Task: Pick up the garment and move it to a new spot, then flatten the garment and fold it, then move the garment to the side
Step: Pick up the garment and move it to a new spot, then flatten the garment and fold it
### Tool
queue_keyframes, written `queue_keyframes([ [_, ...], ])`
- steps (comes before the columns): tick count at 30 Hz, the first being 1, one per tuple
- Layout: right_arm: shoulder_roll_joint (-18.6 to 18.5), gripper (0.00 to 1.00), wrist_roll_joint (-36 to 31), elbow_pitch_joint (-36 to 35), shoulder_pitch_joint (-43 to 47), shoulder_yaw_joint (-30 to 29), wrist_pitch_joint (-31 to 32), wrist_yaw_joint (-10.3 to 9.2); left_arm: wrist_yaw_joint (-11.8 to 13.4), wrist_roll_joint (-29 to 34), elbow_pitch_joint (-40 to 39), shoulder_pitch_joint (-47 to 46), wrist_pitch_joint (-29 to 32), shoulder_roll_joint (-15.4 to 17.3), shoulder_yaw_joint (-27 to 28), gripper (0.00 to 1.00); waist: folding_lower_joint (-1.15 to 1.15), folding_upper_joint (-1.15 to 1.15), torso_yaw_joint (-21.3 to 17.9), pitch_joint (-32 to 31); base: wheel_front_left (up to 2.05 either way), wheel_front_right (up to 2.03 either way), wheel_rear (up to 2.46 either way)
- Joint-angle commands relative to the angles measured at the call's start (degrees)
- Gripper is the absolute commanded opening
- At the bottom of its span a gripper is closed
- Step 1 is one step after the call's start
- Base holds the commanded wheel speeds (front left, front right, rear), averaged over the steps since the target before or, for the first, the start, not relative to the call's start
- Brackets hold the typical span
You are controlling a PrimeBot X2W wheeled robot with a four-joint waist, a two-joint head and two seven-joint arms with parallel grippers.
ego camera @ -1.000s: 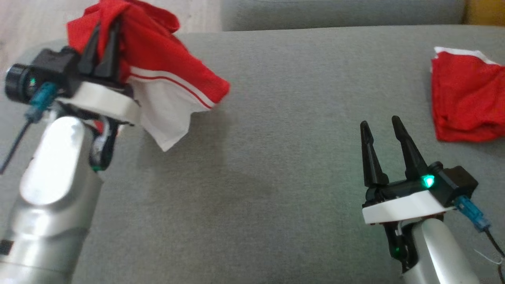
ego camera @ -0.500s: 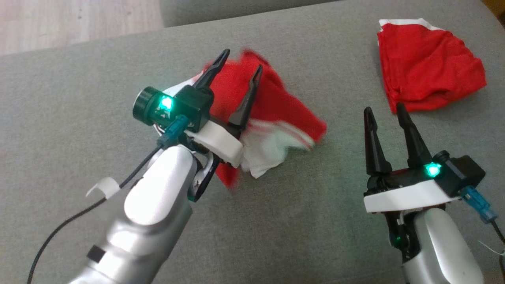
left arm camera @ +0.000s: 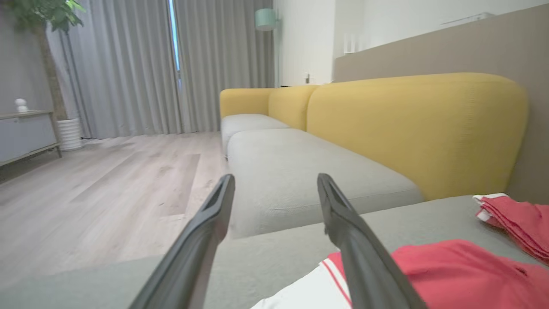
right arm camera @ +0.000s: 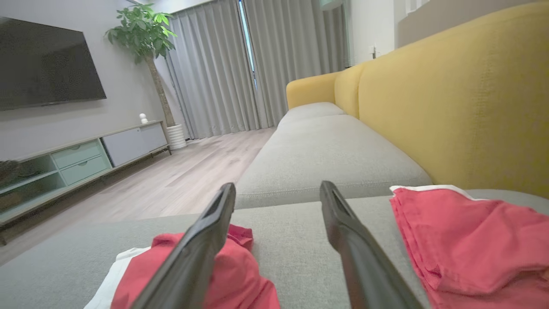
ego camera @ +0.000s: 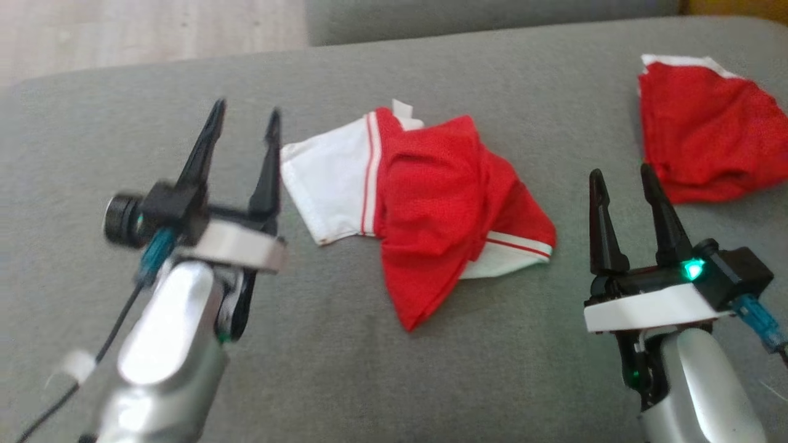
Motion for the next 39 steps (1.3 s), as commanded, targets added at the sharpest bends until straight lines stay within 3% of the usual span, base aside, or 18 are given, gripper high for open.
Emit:
queue_keyframes([
  [1,-0.11,1.0,-0.62,-1.53,0.15,1.18,-0.54,0.37,0.16,-0.48,-2.62,0.52,-0.77,1.88,2.78,1.0,0.0,0.0,2.4,-1.78,0.0,0.0,0.0],
  [6,-0.11,1.0,-1.42,-0.51,1.9,0.75,-0.54,0.37,0.66,0.1,-7.32,9.76,-1.01,2.73,5.94,1.0,0.0,0.0,5.25,-3.82,0.0,0.0,0.0],
  [13,-0.11,1.0,-1.8,0.9,3.34,0.45,-0.54,0.37,0.41,1.69,-12.31,20.57,-1.03,-0.4,10.55,1.0,0.0,0.0,7.88,-4.53,0.0,0.0,0.0],
  [20,-0.11,1.0,-3.8,1.15,1.39,2.41,-0.54,0.37,-2.05,4.37,-13.16,20.78,-1.03,-3.09,12.82,1.0,0.0,0.0,10.54,-3.46,0.0,0.0,0.0],
  [25,-0.11,1.0,-5.92,4.54,-2.17,7.14,1.69,0.37,-3.73,5.45,-12.45,20.22,-1.03,-4.92,13.89,1.0,0.0,0.0,12.42,-2.32,0.0,0.0,0.0],
  [28,-0.11,1.0,-6.88,8.13,-4.07,7.14,5.87,0.37,-4.7,6.08,-11.63,19.99,-1.04,-5.86,14.1,1.0,0.0,0.0,13.8,-1.95,0.0,0.0,0.0],
  [39,-0.11,1.0,-5.66,16.51,-7.92,1.05,6.28,0.37,-6.35,7.39,-10.29,20.0,-1.04,-7.46,15.15,1.0,0.0,0.0,16.25,-1.35,0.0,0.0,0.0],
])
